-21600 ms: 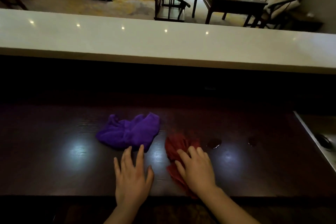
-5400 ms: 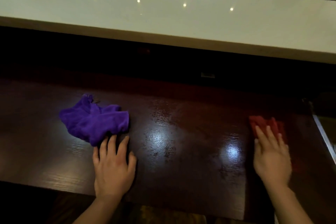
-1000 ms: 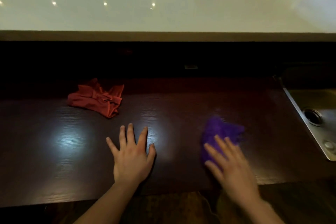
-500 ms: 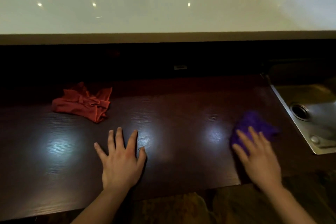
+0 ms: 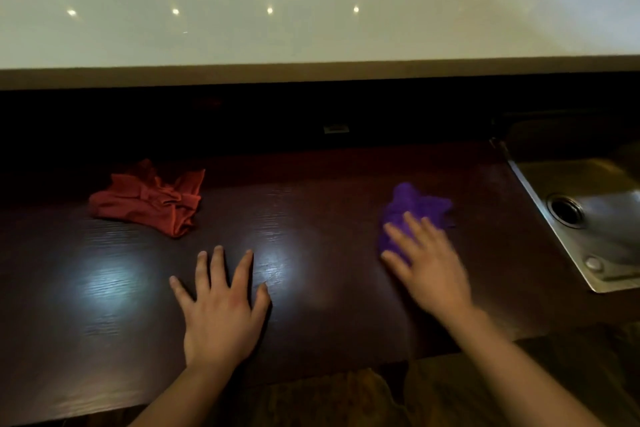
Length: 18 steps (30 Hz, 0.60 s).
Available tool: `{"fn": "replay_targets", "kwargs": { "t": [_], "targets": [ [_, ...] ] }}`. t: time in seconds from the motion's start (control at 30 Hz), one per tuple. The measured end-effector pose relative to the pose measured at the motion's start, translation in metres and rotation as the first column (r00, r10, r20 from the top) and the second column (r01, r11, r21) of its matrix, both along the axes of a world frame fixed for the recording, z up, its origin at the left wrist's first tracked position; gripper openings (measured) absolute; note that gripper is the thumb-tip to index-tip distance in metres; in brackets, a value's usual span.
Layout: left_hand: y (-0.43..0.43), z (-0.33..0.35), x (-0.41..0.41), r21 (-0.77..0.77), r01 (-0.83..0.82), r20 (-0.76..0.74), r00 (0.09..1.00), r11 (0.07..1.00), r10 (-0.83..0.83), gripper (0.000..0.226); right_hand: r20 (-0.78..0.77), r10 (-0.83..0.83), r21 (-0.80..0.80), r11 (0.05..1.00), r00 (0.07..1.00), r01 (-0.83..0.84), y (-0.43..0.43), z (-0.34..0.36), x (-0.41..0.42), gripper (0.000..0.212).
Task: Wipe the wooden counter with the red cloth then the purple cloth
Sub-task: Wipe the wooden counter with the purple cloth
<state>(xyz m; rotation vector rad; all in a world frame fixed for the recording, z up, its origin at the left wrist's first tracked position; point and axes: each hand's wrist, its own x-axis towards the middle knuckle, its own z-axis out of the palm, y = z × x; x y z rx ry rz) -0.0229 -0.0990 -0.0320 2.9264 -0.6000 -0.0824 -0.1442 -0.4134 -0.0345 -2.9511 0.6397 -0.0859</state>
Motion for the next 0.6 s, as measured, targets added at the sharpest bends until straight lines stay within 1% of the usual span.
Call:
{"fn": "replay_targets", "kwargs": {
  "t": [0.07,0.1,0.17,0.2,0.23,0.27,0.33,0.4,0.43,0.47,0.5,0.53,0.57,0.6],
  "targets": [
    [0.0,0.0,0.0,-0.008,0.0,0.004,1.0,1.0,0.0,0.066,-0.016,-0.227,0.015,0.974,0.974,0.227,-0.043,0.007,0.023,0.054],
    [0.0,0.0,0.001,-0.007,0.003,0.004,1.0,1.0,-0.003,0.065,-0.032,-0.301,0.033,0.953,0.953,0.302,-0.053,0.009,0.035,0.056],
    [-0.001,0.001,0.001,0.004,0.005,0.001,1.0,1.0,-0.005,0.065,-0.034,-0.377,0.048,0.925,0.926,0.378,-0.049,0.011,0.058,0.055],
    [-0.001,0.002,0.0,0.01,0.005,-0.005,1.0,1.0,-0.005,0.066,-0.029,-0.359,0.052,0.932,0.933,0.36,-0.035,0.013,0.065,0.054],
    [-0.001,0.002,0.0,0.011,0.007,-0.012,1.0,1.0,-0.006,0.066,-0.022,-0.297,0.041,0.954,0.955,0.298,-0.016,0.012,0.071,0.053],
    [-0.001,0.003,0.0,0.009,0.01,-0.019,1.0,1.0,-0.01,0.066,-0.006,-0.199,0.035,0.979,0.98,0.199,0.01,0.01,0.073,0.052],
    [-0.001,0.003,0.001,0.004,0.009,-0.022,1.0,1.0,-0.008,0.066,0.023,0.061,0.039,0.997,0.998,-0.062,0.07,0.001,0.063,0.052],
    [0.002,0.001,0.001,0.008,0.01,-0.013,1.0,1.0,-0.01,0.065,0.018,0.327,0.034,0.944,0.945,-0.328,0.101,-0.006,0.039,0.052],
    [0.003,0.0,0.0,0.003,0.013,-0.009,1.0,1.0,-0.013,0.065,-0.004,0.427,0.033,0.904,0.904,-0.426,0.089,-0.004,0.033,0.052],
    [0.003,0.0,0.001,-0.003,0.015,-0.007,1.0,1.0,-0.015,0.065,-0.014,0.458,0.013,0.889,0.889,-0.458,0.065,-0.004,0.035,0.053],
    [0.003,-0.001,0.002,-0.008,0.014,-0.007,1.0,1.0,-0.014,0.065,0.001,0.419,-0.031,0.908,0.908,-0.419,0.038,-0.005,0.041,0.053],
    [0.003,-0.001,0.002,-0.01,0.013,-0.008,1.0,1.0,-0.013,0.065,0.021,0.315,-0.063,0.947,0.949,-0.314,0.01,-0.004,0.052,0.053],
    [0.003,-0.002,0.002,-0.008,0.01,-0.009,1.0,1.0,-0.01,0.064,0.006,0.16,-0.054,0.986,0.987,-0.16,-0.015,0.0,0.065,0.054],
    [0.002,-0.002,0.002,-0.005,0.008,-0.009,1.0,1.0,-0.008,0.064,-0.015,-0.002,-0.029,1.0,1.0,0.002,-0.032,0.003,0.082,0.054]
  ]
}}
